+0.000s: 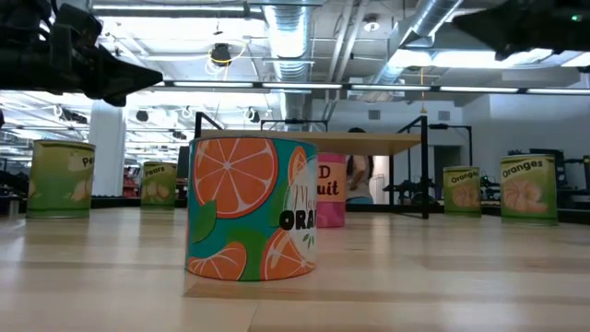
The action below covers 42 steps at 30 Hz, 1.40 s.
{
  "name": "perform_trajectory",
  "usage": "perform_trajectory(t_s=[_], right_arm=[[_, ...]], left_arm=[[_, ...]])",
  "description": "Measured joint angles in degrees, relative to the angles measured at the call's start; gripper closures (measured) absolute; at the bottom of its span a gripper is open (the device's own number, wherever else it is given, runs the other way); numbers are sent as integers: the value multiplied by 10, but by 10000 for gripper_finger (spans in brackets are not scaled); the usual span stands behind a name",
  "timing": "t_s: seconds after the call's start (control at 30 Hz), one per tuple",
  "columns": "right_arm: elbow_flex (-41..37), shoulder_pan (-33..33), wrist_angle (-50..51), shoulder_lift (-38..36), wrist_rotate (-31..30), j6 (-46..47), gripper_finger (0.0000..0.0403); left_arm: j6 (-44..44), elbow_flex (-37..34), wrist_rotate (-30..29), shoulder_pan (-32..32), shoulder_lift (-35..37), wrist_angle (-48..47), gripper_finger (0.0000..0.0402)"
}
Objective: Pick and place cans onto a shelf
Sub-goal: Put the bottom canned oranges on the shelf
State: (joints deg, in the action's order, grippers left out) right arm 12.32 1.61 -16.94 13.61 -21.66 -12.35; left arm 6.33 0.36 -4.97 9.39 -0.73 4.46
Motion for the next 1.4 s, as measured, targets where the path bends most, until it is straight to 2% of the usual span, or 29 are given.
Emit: perform_trajectory(t_s=[0.13, 0.23, 0.4, 0.6, 0.73, 0.93, 1.07, 1.27, 1.4], right_arm=[[80, -13, 165, 61, -46, 98, 391], [138, -20, 306, 103, -54, 184, 388], [222, -26, 524, 168, -47, 337, 387], [284, -26, 697, 239, 3, 453, 382], [299, -30, 757, 272, 33, 495, 370], [300, -50, 795, 316, 75, 517, 346], [300, -74, 821, 351, 99, 521, 323], [300, -111, 846, 418, 105, 529, 284], [302, -130, 840, 453, 128, 510, 272]], left_arm=[[0, 0, -20, 0, 0, -10, 401], [-7, 0, -34, 0, 0, -13, 401], [-10, 0, -35, 0, 0, -12, 401], [-11, 0, -37, 0, 0, -11, 401], [-11, 0, -37, 0, 0, -11, 401], [1, 0, -37, 0, 0, -11, 401], [0, 0, -37, 0, 0, -11, 401], [0, 0, -37, 0, 0, -11, 401], [0, 0, -35, 0, 0, -13, 401]])
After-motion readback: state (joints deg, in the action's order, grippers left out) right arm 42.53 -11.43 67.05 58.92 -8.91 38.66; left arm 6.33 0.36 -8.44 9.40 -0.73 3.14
